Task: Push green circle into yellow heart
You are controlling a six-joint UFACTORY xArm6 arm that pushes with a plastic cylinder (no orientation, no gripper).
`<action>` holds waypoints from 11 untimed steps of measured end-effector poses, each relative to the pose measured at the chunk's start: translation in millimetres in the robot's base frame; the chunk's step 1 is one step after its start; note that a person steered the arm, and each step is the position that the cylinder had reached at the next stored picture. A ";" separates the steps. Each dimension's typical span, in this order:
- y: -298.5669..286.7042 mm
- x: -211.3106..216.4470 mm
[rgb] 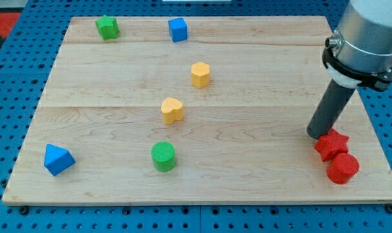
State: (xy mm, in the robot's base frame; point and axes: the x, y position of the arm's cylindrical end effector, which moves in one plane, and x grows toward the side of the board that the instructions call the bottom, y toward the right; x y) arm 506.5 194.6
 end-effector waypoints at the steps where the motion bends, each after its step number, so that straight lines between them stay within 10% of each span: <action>1: -0.7 0.0; 7: -131.8 -0.5; 9: -201.4 98.8; 11: -283.4 16.0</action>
State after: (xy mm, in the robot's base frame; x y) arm 522.5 -88.8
